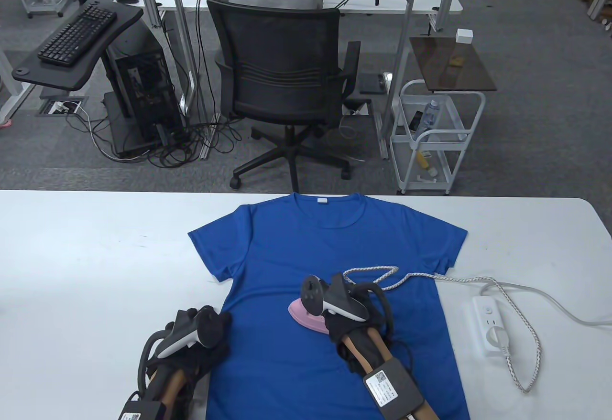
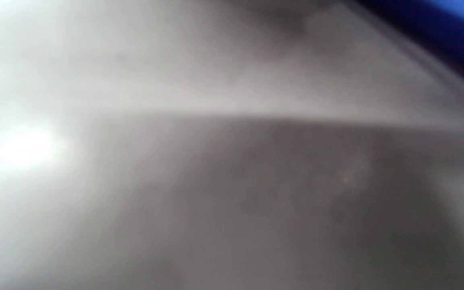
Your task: Iron t-shirt with electric iron on table
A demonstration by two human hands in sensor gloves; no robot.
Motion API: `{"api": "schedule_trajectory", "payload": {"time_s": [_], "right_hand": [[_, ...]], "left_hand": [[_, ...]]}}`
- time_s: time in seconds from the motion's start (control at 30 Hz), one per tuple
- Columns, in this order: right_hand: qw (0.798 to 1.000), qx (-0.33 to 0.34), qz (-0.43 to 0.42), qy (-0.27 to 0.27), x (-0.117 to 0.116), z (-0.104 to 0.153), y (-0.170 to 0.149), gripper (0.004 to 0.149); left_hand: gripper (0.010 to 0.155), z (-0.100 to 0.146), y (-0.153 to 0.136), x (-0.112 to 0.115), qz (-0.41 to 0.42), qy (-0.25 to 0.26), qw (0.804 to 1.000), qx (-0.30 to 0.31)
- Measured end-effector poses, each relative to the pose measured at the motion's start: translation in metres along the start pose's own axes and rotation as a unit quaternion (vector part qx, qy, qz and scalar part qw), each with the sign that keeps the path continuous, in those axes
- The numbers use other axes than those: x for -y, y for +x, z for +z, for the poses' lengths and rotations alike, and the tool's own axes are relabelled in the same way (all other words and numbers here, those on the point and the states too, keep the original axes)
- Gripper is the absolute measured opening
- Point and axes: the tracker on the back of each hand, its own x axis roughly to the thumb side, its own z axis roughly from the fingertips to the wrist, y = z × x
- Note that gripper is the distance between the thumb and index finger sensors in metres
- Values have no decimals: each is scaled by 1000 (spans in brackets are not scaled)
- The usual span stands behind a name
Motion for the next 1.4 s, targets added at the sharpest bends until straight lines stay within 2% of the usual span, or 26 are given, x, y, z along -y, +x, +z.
{"api": "schedule_trajectory", "payload": {"time_s": [0.17,0.3,0.43,0.63,0.8,1.03,1.23,1.4], "right_hand": [[999,43,-5,27,-3,25,-5,68],[995,74,-35,64,-3,29,-16,68],[993,76,-50,71,-3,26,-19,68],[997,45,-52,39,-4,26,-19,68],[1000,-8,-20,-22,-6,17,-25,68],[987,-106,63,-105,-14,5,-34,68],[991,-87,41,-95,-13,5,-38,67],[997,-57,18,-39,-7,11,-44,67]], "left_hand": [[71,0,0,0,-1,0,1000,-1],[71,0,0,0,0,0,1000,0],[71,0,0,0,-1,1,1000,1],[71,-1,0,0,-2,3,1000,2],[71,-1,0,0,-1,3,1000,4],[71,-1,0,0,-4,0,1000,4],[71,0,0,0,-5,0,1000,2],[71,0,1,0,-8,-4,1000,0]]}}
